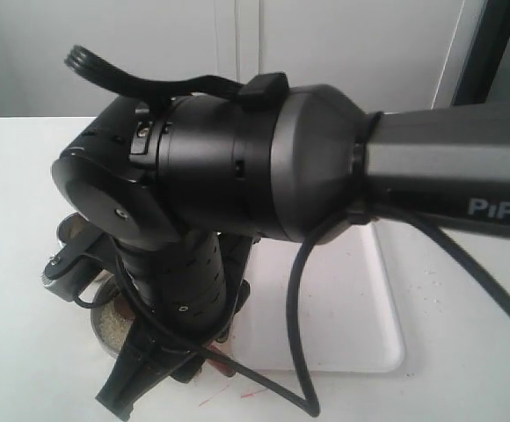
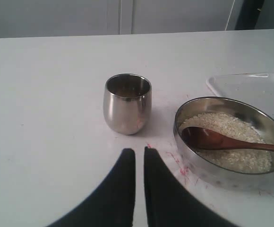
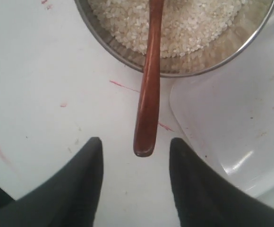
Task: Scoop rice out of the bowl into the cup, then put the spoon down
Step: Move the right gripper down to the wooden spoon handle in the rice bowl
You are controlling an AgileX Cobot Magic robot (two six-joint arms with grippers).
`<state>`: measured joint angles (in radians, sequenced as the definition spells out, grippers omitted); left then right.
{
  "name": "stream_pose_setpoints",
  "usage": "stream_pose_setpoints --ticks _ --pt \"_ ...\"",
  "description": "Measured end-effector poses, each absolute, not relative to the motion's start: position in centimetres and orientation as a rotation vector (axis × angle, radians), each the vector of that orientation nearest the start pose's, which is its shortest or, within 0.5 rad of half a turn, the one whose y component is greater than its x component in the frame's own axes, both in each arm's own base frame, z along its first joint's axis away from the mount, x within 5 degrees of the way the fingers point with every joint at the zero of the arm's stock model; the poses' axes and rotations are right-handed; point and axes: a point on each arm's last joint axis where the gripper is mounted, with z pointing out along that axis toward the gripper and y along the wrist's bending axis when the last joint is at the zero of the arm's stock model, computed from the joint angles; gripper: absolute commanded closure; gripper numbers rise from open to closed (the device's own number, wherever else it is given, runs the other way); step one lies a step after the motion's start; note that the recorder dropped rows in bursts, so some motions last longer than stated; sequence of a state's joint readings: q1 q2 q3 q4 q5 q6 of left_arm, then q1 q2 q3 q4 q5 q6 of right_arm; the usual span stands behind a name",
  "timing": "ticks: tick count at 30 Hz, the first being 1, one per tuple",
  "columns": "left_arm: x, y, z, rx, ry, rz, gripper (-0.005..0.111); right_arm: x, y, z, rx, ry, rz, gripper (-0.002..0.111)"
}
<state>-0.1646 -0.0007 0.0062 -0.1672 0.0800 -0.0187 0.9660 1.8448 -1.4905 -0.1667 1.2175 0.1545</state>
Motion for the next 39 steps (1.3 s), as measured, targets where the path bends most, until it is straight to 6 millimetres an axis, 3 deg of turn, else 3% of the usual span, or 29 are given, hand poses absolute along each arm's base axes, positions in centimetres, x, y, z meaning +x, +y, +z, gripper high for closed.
stream_pose_setpoints --ticks 10,16,25,39 --pt "5.6 -1.0 20.4 -0.006 1.575 -0.285 0.092 22.0 29.2 23.0 -1.275 2.755 -0.19 0.065" --pt "5.6 -1.0 20.4 -0.006 1.575 -0.285 0.092 22.3 29.9 22.8 -1.233 2.714 -0.126 0.053" --pt "5.6 -1.0 20.4 -0.006 1.575 -0.285 0.092 22.9 30.3 21.2 -1.201 2.728 -0.177 0.053" --pt "5.6 -1.0 20.4 -0.006 1.575 -0.285 0.092 23.2 30.4 20.7 -1.143 2.736 -0.19 0.054"
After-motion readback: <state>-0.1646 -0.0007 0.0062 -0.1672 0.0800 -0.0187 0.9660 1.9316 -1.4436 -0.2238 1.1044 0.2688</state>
